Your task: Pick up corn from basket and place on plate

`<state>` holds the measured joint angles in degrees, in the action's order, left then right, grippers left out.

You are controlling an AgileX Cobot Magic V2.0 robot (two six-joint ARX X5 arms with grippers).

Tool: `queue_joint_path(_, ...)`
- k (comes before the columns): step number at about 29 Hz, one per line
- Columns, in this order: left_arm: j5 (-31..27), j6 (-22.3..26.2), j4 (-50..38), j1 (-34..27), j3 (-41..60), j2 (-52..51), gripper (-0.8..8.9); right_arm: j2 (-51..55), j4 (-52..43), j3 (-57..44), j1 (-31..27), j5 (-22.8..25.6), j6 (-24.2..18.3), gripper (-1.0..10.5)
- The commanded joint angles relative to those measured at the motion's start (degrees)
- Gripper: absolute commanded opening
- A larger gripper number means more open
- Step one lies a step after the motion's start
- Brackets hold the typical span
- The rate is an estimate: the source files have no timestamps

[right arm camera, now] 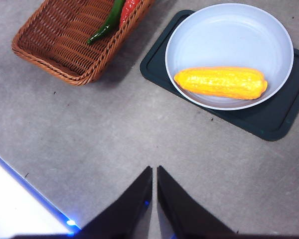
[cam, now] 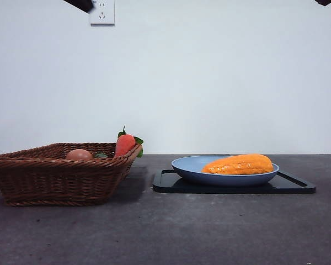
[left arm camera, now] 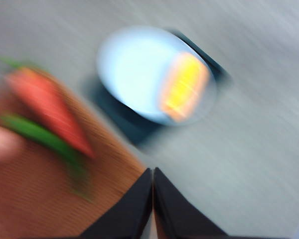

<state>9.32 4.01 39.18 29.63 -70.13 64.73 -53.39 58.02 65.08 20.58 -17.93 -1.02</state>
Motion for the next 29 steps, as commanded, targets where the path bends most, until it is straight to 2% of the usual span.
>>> queue_joint_path(1,0.2,6.2,-9.9,-5.8,1.8,-4.3,0.05,-0.4,-1.1,0.5,0.2,0.0,0.8,0.0)
queue_joint_path(4,0.3,6.0,-23.1,-16.3,11.5,-13.2,0.05,-0.4,-2.5,0.5,0.2,0.0,0.8,0.0)
queue_joint_path(6,0.3,5.6,-28.2,-23.0,19.0,-19.7,0.05,-0.4,-3.2,0.5,0.2,0.0,0.8,0.0)
queue_joint_path(8,0.3,5.6,-28.9,-28.5,25.6,-26.4,0.05,-0.3,-3.6,0.5,0.2,0.0,0.8,0.0)
queue_joint_path(13,0.3,5.4,-28.9,-35.7,36.0,-38.0,0.05,-0.4,-5.4,0.5,0.2,0.0,0.8,0.0)
queue_joint_path(19,0.3,2.3,-30.0,-39.5,48.2,-48.8,0.05,-0.4,-6.3,0.5,0.2,0.0,0.8,0.0)
queue_joint_path(29,0.2,1.7,-31.7,-39.8,63.8,-58.0,0.05,-0.4,-6.8,0.5,0.2,0.0,0.8,0.0)
